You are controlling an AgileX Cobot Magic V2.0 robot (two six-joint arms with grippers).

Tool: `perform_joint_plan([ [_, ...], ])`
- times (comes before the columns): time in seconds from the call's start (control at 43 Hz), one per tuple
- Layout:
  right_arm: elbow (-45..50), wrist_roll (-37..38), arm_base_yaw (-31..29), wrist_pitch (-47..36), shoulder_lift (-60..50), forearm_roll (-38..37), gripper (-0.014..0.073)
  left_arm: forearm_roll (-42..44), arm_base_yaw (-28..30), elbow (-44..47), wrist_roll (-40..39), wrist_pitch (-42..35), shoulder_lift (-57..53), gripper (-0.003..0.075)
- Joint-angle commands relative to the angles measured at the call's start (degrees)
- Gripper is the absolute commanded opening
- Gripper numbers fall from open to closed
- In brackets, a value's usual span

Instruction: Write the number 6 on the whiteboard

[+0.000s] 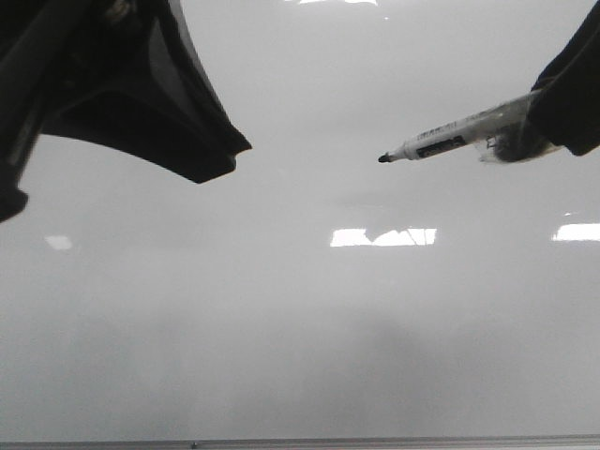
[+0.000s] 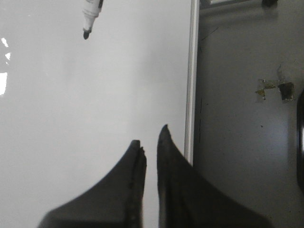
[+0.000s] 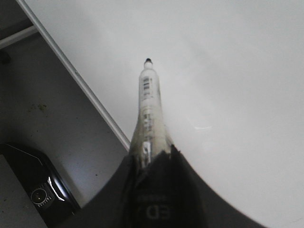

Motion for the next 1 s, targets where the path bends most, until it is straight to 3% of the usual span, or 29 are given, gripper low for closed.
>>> perform_joint_plan([
  [0.0, -1.4, -0.4, -0.4, -3.6, -1.0, 0.8, -0.0069, -0.1, -0.3, -2.0, -1.2, -2.7, -1.6, -0.002],
  [0.209, -1.4, -0.4, -0.4, -5.2, -1.0, 0.9, -0.0069, -3.1, -0.2, 0.4, -5.2, -7.9, -6.0, -0.002],
  [0.488, -2.3, -0.4, -0.4, -13.9, 2.3, 4.3, -0.0069, -17.8, -0.2, 18.6, -6.6, -24.6, -26.2, -0.002],
  [0.721, -10.8, -0.4, 2.0, -15.3, 13.5, 5.9, -0.0069, -20.0, -0.2, 28.6, -6.7, -25.6, -43.0, -0.002],
  [0.977, -19.3, -0.4, 5.6, -20.6, 24.3, 5.9, -0.0069, -20.0, -0.2, 30.6, -6.7, -25.8, -46.8, -0.002],
])
